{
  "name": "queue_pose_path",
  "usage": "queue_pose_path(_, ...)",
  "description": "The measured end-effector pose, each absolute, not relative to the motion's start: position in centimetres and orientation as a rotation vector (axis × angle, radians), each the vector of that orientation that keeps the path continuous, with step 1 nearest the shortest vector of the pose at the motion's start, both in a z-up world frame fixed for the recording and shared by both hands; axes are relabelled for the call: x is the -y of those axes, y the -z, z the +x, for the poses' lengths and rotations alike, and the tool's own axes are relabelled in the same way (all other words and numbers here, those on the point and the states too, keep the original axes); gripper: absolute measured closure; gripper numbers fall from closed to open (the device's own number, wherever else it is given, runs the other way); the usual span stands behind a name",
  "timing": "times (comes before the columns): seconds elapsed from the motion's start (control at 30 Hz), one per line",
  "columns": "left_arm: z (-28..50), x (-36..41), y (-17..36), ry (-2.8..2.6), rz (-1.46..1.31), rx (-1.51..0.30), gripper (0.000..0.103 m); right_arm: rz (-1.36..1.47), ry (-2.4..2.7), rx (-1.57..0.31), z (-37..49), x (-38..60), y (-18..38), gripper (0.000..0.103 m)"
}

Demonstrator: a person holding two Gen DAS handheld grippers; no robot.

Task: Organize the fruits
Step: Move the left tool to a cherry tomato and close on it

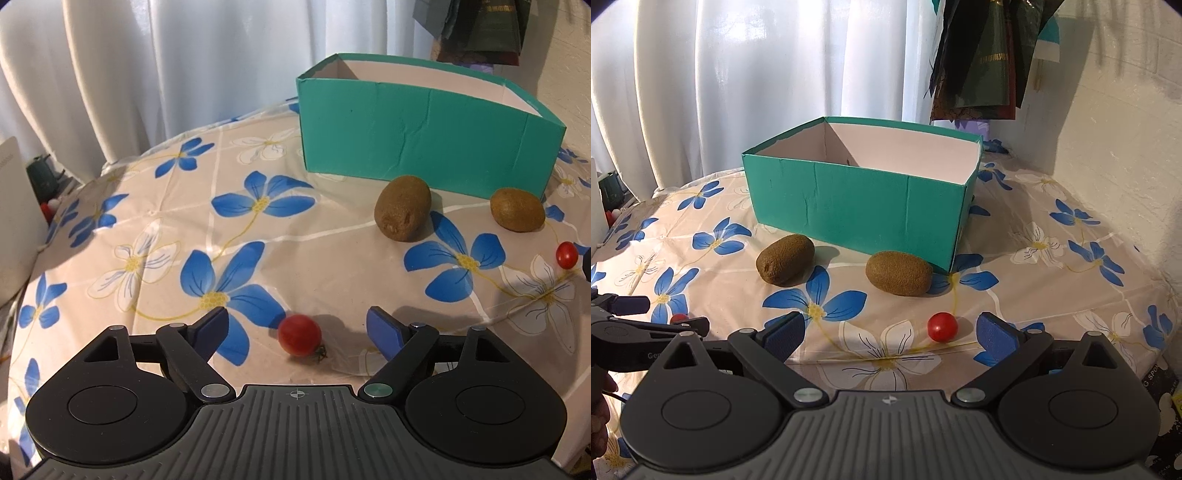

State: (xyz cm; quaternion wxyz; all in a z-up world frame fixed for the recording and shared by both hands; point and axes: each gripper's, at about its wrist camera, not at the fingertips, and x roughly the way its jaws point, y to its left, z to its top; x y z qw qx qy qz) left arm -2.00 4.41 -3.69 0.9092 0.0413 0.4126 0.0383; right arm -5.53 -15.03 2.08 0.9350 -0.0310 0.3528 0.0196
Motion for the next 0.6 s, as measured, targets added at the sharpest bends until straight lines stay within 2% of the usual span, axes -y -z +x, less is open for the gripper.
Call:
queue_pose_path(0.13, -1.8, -4.2, 4.0, -0.077, 0.085, -0.853, 0.017, -0.070, -0.021, -0.727, -5.7, 15.3, -2.1, 0.004)
queue_pose_path(0.27, -1.4, -4.0, 4.5, -0.073, 0.093, -0.880, 0.026, -0.067, -0.015, -0.738, -5.6, 15.4, -1.9, 0.004)
queue_pose_path(0.53, -1.0, -4.7, 4.5, -0.082, 0.045, -0.903, 0.026, -0.073, -0.022, -0.745, -5.1, 15.1, -1.7, 0.004)
queue_pose_path(0.6, -0.9, -4.9, 4.5, -0.080, 0.028, -0.914, 0.033, -0.071, -0.020, -0.745, -5.0, 15.2, -1.7, 0.004)
